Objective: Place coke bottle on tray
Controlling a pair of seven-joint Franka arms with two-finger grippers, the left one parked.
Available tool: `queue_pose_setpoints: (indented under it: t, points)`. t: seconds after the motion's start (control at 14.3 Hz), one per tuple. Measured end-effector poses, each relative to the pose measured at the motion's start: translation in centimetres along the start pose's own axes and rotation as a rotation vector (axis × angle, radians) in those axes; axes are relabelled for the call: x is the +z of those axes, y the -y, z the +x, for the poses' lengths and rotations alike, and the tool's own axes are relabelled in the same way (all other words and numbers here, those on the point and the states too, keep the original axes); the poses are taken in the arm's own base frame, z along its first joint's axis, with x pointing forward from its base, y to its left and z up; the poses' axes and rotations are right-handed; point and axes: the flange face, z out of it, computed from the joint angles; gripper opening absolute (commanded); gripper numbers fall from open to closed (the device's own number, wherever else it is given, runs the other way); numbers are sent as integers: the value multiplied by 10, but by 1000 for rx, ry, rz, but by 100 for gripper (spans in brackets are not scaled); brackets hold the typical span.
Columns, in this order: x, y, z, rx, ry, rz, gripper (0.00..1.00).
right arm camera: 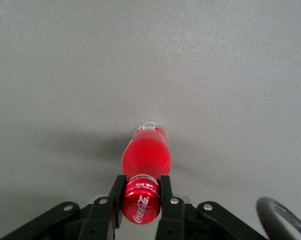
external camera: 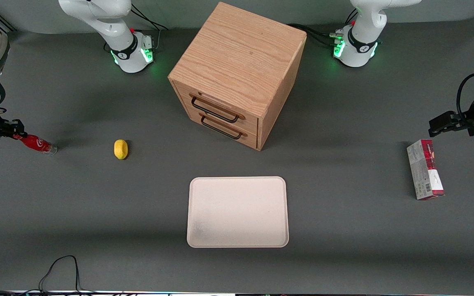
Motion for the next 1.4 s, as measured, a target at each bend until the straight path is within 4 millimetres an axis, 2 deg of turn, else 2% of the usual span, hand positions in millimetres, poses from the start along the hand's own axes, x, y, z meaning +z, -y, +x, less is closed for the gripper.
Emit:
queue_pose_setpoints:
  t: [0.28,0.42,0.56,0.84,0.98,1.12,1.19,1.26,1.4]
  points:
    - [-2,1,1,-3,12,16,0]
    - [-22,4,13,-21,18,37,0]
    - [-71,7,36,-56,4,46,0]
    - [-208,16,70,-129,-43,10,0]
    - [-282,38,81,-181,-55,-19,0]
    - [-349,65,82,-223,-69,-43,0]
    - [-373,78,81,-240,-78,-52,0]
    - [-386,90,84,-257,-86,-58,0]
    - [-387,125,108,-280,-85,-60,0]
